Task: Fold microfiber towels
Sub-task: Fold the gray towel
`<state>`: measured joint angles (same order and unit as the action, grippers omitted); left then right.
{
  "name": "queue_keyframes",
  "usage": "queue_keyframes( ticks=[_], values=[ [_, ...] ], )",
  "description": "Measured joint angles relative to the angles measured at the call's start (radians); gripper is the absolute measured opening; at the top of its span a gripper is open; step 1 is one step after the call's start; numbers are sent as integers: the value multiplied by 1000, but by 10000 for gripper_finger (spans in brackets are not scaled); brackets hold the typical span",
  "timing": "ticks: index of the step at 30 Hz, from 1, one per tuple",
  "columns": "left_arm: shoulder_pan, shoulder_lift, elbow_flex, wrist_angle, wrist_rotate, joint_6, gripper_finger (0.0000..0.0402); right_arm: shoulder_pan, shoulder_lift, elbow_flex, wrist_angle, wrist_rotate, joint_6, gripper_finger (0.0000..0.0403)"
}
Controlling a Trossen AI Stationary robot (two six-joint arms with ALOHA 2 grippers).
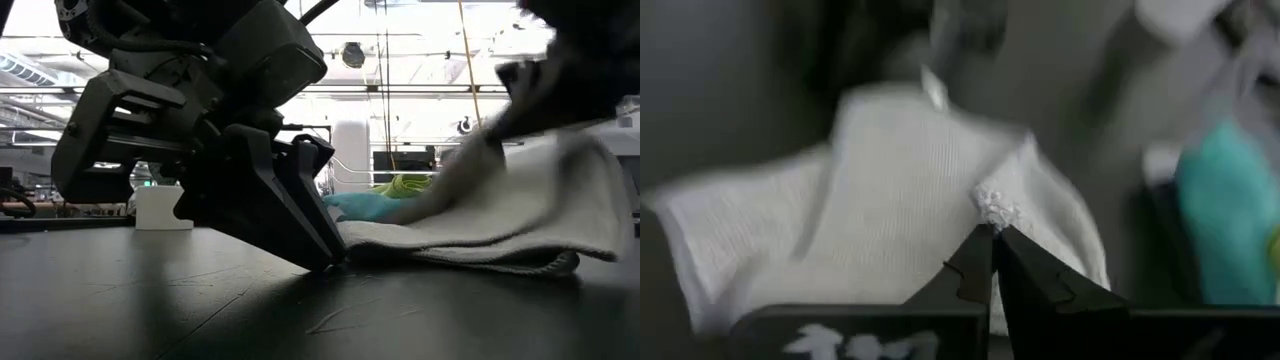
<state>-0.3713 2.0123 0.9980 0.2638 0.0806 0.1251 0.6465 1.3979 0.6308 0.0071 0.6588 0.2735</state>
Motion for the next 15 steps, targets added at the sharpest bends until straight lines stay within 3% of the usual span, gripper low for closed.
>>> queue_keyframes(
  ticks=[9,15],
  values=[
    [-19,-5,0,-9,-17,-24,92,-3,-350,132,17,-10,-340,2],
    [-47,-50,-5,-31,3,2,93,-4,-442,360,-185,-59,-415,1]
  ],
)
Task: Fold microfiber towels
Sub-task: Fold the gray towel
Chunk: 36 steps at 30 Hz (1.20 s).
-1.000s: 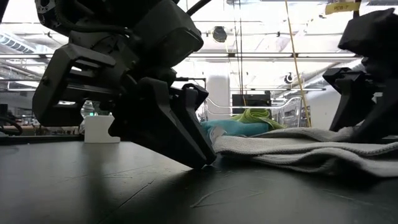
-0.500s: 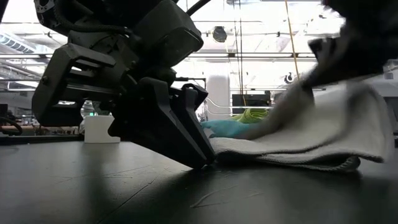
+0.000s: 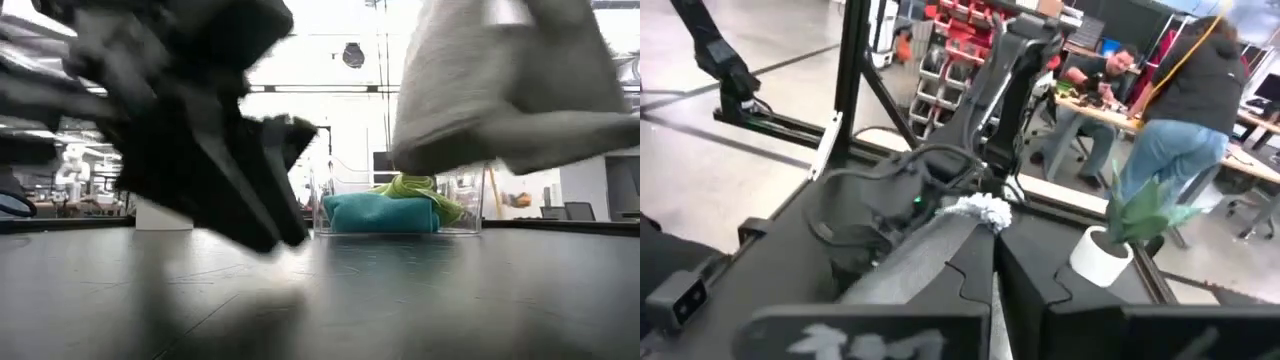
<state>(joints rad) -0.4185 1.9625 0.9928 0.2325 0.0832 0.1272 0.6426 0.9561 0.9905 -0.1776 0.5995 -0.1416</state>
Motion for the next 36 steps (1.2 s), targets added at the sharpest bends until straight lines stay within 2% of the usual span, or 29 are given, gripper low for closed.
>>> queue_keyframes(
  ticks=[6,11,16,21,25,32,36],
  values=[
    [-30,-133,3,27,-12,107,93,-2,84,238,-202,3,30,1],
    [-58,-252,3,-1,-91,134,93,-2,192,385,-266,5,32,0],
    [-71,-302,4,-84,-139,128,93,-14,270,490,-330,7,66,0],
    [-75,-313,3,-183,-144,126,93,-40,298,541,-406,4,147,0],
    [-74,-320,4,-155,-181,114,93,-59,303,542,-450,2,190,0],
    [-97,-319,5,-93,-326,107,93,-83,334,542,-444,2,232,0],
    [-151,-319,5,-58,-497,159,93,-94,341,542,-403,1,225,0]
  ],
)
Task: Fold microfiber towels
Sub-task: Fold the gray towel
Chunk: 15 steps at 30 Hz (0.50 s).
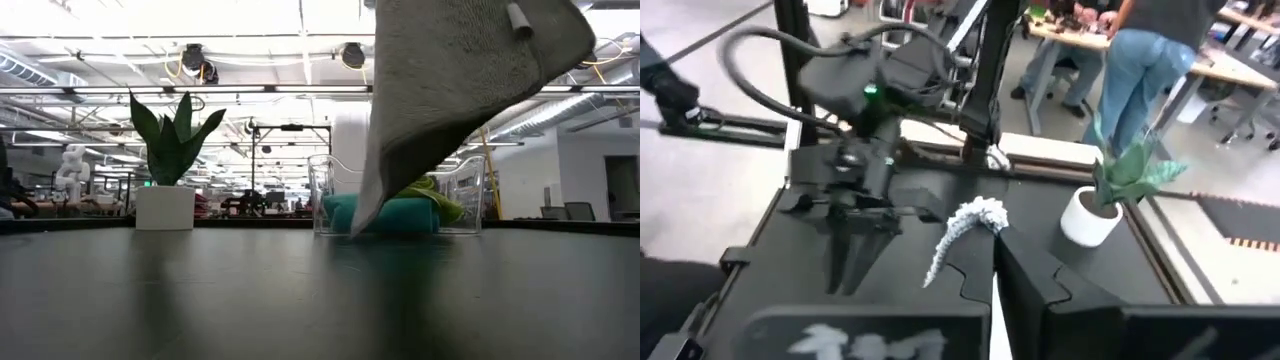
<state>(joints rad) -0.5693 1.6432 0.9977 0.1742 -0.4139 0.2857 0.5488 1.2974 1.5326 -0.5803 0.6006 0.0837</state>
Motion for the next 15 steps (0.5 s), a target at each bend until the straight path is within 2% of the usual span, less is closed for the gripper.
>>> queue_keyframes(
  ticks=[3,8,12,15],
  values=[
    [-49,0,0,24,-108,67,93,-9,1,0,64,-1,-41,0],
    [-103,5,0,27,-157,56,102,-9,3,30,108,-4,-93,0],
    [-112,50,0,37,-161,13,144,-9,17,73,105,-4,-97,0],
    [-100,124,1,108,-172,5,188,-8,37,95,110,-5,-101,0]
  ],
)
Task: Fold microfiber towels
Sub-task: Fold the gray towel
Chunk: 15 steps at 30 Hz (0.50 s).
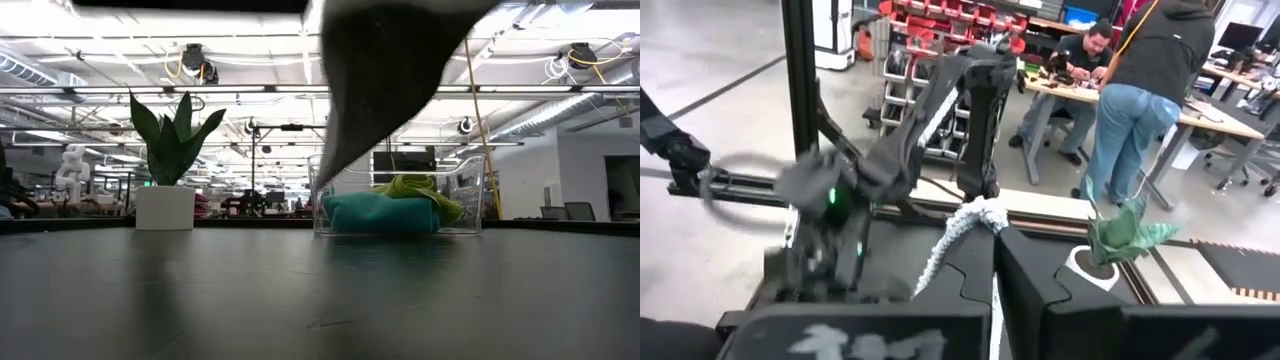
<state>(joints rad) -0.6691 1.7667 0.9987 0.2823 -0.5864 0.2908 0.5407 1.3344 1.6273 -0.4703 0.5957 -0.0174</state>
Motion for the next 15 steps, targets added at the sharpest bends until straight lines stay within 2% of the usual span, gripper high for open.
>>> queue_keyframes(
  ticks=[3,4,9,11,15],
  values=[
    [8,93,-1,140,-62,68,231,0,20,5,33,1,-10,0],
    [3,120,-1,187,-111,119,243,0,26,5,42,1,-20,0],
    [-45,212,66,341,-509,341,292,0,52,5,63,5,-25,0],
    [-47,232,110,383,-625,412,303,0,60,5,80,5,-33,0],
    [-10,261,176,362,-822,486,313,7,80,5,109,4,-52,0]
  ],
)
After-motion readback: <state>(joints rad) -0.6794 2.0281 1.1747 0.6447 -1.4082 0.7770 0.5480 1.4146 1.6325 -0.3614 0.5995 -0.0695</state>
